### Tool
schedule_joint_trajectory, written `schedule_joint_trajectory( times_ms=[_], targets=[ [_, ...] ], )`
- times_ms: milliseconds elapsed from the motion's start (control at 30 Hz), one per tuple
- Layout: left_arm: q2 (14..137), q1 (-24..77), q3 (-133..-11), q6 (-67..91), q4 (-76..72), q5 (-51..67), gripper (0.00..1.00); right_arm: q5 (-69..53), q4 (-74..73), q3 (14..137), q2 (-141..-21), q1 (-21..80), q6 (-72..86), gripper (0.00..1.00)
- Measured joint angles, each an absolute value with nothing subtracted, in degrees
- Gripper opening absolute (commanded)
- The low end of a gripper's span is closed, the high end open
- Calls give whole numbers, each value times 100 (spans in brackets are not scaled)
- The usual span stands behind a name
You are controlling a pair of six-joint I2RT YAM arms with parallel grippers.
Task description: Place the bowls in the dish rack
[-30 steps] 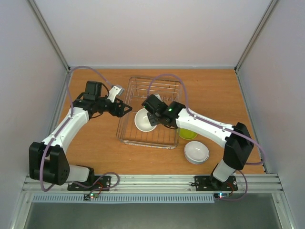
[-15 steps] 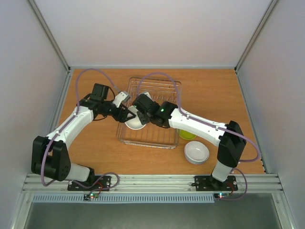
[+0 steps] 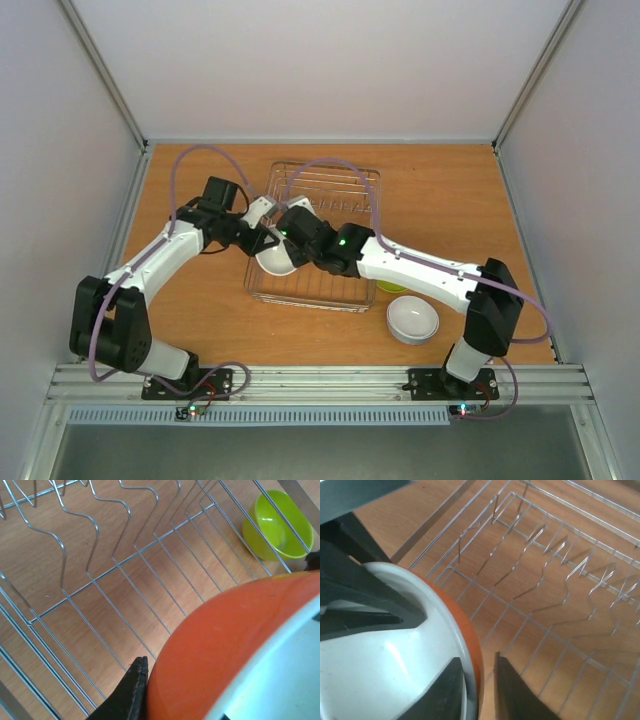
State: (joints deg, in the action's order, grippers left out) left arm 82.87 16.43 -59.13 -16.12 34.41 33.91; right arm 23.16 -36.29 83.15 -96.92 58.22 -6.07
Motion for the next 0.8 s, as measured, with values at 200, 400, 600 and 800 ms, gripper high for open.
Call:
schedule_joint_trajectory(
  times_ms=[200, 400, 600, 800],
  targets=[
    [8274, 1653, -5894, -1859, 3470, 3712, 1, 2084, -3083, 7264, -8774, 5739, -611, 79],
    [8145, 1538, -5719, -2051, 3459, 4486, 1, 849, -2204, 6084, -7509, 5356, -423, 87],
    [8119, 1234, -5647, -2279, 3463, 5452, 0, -873, -1070, 5251, -7052, 4801, 97, 92],
    [8184, 972, -5649, -2637, 3691, 6289, 0, -2143, 3, 4834, -7131, 4713, 617, 99]
  ],
)
